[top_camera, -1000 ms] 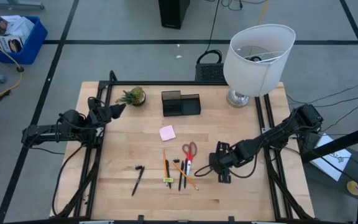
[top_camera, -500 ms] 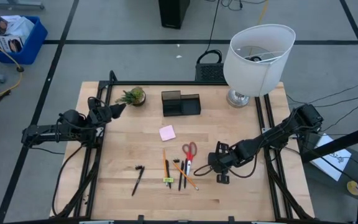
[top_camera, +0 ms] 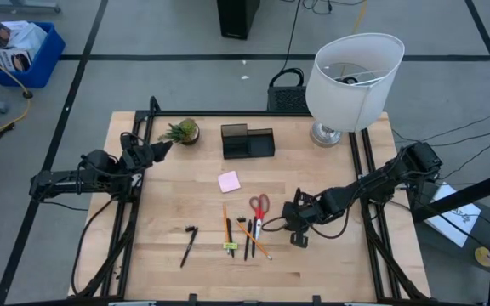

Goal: Pick and place office supplies into organizer
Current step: Put the black binder clip into the black desk organizer

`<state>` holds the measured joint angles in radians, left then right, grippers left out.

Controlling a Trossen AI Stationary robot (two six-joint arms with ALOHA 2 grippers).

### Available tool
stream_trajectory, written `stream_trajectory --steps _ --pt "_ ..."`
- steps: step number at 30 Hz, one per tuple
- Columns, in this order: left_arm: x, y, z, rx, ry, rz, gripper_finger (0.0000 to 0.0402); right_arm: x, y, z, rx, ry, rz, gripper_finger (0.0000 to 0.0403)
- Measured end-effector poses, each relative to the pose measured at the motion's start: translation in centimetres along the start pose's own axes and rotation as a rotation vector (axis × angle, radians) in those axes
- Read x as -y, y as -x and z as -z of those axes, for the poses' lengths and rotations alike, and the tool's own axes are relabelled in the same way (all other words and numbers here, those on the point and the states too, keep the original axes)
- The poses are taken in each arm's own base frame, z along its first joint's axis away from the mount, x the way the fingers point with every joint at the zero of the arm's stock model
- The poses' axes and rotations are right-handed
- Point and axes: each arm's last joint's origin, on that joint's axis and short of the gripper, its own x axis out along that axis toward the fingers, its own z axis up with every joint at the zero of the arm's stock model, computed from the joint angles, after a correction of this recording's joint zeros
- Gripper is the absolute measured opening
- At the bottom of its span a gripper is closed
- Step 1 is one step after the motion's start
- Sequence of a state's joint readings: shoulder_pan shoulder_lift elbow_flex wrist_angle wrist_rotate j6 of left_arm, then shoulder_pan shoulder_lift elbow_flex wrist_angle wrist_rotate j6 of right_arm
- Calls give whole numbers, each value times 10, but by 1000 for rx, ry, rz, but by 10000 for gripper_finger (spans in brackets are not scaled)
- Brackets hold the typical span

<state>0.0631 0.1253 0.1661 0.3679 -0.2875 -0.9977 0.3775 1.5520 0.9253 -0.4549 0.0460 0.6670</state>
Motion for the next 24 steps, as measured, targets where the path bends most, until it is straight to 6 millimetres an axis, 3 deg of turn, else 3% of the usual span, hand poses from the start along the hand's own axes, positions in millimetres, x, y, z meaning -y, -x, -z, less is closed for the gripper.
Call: stream_trajectory --steps 10,24 --pt "0 0 0 2 0 -1 321 7 2 -35 215 -65 -137 9" --pt "0 0 0 2 6 -2 321 46 19 -91 593 -161 -212 6"
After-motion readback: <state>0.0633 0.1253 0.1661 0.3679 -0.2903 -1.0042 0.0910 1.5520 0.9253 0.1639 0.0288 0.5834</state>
